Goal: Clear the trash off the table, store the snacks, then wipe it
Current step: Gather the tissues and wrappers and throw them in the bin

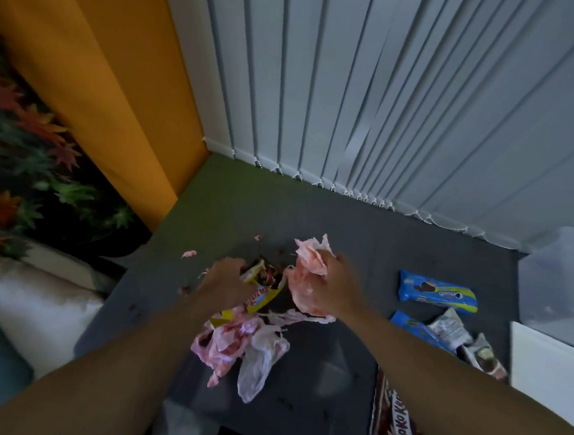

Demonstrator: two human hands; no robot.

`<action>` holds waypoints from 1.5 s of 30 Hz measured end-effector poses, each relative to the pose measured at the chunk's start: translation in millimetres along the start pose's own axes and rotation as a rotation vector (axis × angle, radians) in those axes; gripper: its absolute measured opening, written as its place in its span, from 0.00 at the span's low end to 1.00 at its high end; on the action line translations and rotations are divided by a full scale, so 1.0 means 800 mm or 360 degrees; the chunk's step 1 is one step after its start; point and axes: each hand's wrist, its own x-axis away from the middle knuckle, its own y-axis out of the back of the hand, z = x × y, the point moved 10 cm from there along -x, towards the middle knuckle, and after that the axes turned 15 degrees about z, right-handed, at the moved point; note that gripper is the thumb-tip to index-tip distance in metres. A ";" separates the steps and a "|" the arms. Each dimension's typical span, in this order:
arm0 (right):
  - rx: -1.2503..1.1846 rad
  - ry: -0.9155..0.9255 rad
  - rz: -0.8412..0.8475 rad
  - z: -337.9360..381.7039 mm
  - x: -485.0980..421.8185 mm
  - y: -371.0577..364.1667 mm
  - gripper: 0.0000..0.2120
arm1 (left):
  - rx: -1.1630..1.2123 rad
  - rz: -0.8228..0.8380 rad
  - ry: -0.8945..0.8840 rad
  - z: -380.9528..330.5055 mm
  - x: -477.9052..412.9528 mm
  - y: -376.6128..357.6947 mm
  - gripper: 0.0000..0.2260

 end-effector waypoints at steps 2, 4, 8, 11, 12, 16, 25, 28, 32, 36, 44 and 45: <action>-0.0005 0.0040 0.0047 0.008 0.000 -0.007 0.19 | 0.0079 -0.0033 -0.0036 0.006 0.015 0.004 0.12; -0.0038 0.0081 0.0098 0.016 0.002 -0.017 0.19 | 0.0195 -0.0025 -0.0062 0.016 0.028 0.001 0.14; 0.0002 0.0143 0.0140 0.029 0.012 -0.040 0.18 | 0.0300 -0.0109 -0.0021 0.043 0.051 -0.007 0.22; 0.0245 0.0015 0.0227 0.021 0.018 -0.060 0.22 | 0.0276 -0.0123 0.0036 0.064 0.063 -0.022 0.27; 0.0313 -0.0071 0.0312 0.013 0.019 -0.070 0.27 | 0.0266 -0.0108 0.0054 0.069 0.065 -0.029 0.30; 0.0389 -0.0284 0.0574 -0.014 0.029 -0.101 0.46 | 0.0219 -0.0042 0.0095 0.081 0.069 -0.055 0.35; 0.0289 -0.0095 0.0300 -0.010 0.036 -0.093 0.23 | 0.0197 0.0059 -0.0009 0.075 0.073 -0.090 0.35; 0.0124 -0.0116 0.0189 -0.011 0.036 -0.071 0.17 | 0.0162 -0.0005 -0.0050 0.064 0.073 -0.084 0.26; -0.0109 -0.0066 -0.0007 -0.014 0.040 -0.033 0.18 | 0.0247 -0.0022 -0.0088 0.047 0.069 -0.078 0.20; -0.0089 -0.0095 -0.0127 -0.028 0.043 -0.012 0.23 | 0.0204 0.0180 -0.0110 0.029 0.059 -0.096 0.16; 0.0464 -0.0270 0.0336 -0.067 0.061 -0.072 0.35 | -0.0490 0.0299 -0.0160 0.002 0.049 -0.147 0.38; 0.0486 -0.0268 0.0328 -0.069 0.062 -0.075 0.34 | -0.0552 0.0307 -0.0142 0.002 0.048 -0.150 0.37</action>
